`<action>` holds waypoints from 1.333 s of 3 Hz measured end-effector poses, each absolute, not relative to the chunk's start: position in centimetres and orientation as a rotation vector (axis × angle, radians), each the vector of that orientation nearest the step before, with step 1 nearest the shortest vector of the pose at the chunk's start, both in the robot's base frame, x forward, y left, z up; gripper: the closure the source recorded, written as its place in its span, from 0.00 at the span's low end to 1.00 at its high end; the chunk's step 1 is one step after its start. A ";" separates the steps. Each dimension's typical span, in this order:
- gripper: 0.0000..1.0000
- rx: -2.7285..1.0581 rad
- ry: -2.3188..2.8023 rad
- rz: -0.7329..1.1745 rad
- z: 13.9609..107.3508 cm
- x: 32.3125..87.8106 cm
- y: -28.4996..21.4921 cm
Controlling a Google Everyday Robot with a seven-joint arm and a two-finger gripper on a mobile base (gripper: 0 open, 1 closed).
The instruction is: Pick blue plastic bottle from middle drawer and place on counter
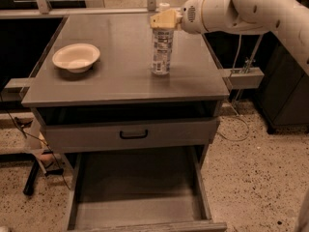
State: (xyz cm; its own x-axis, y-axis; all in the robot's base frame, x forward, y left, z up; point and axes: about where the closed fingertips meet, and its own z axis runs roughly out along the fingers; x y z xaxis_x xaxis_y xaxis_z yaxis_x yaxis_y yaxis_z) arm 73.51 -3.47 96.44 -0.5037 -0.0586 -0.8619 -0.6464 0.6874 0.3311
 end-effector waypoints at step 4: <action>0.57 -0.544 1.961 0.799 96.6 73.1 -3.8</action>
Offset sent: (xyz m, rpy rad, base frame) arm -0.0366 -0.0120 -0.0356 0.0051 -0.2446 -0.0691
